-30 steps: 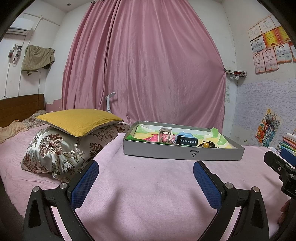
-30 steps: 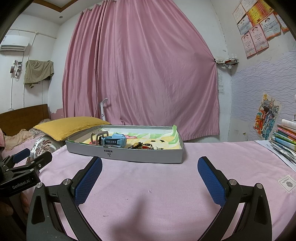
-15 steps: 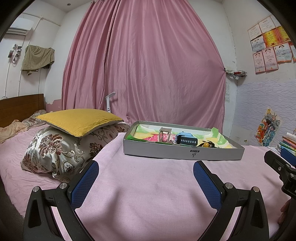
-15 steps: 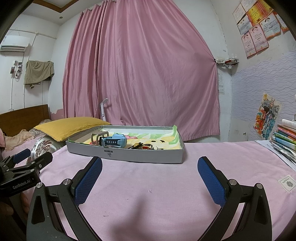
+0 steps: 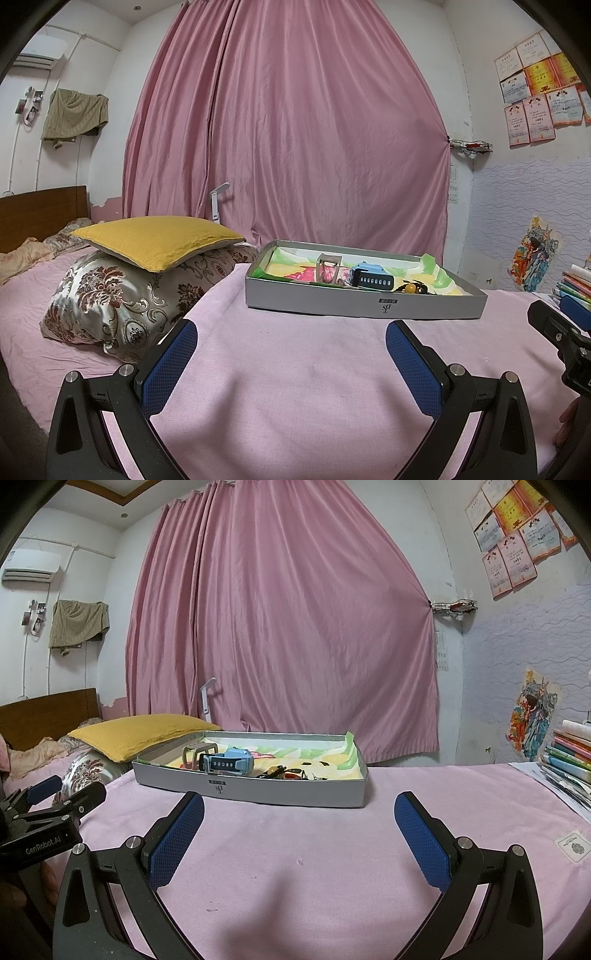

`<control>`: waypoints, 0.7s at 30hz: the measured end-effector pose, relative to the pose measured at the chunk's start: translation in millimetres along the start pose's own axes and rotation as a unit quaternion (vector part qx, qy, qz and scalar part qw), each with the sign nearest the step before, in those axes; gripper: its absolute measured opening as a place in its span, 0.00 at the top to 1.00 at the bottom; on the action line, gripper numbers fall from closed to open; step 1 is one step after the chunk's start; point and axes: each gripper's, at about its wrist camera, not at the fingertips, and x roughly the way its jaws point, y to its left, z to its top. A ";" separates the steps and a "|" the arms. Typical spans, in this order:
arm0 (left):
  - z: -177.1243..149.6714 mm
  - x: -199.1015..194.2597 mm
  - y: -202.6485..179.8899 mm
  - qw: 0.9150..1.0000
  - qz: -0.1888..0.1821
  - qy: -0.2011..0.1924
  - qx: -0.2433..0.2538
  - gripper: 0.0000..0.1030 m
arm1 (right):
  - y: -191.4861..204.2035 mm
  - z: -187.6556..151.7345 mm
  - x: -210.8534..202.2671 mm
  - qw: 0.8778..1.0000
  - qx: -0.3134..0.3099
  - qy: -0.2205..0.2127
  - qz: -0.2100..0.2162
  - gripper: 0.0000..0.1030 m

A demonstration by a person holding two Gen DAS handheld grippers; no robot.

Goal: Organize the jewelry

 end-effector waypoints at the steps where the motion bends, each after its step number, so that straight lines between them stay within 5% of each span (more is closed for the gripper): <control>1: 0.2 0.3 0.2 1.000 0.000 0.000 0.000 0.01 | 0.3 0.1 0.3 1.000 0.000 0.000 0.000 0.02; 21: 2.5 5.2 5.0 1.000 -0.003 0.024 -0.019 0.01 | -3.6 2.1 3.7 1.000 -0.007 -0.005 0.000 0.02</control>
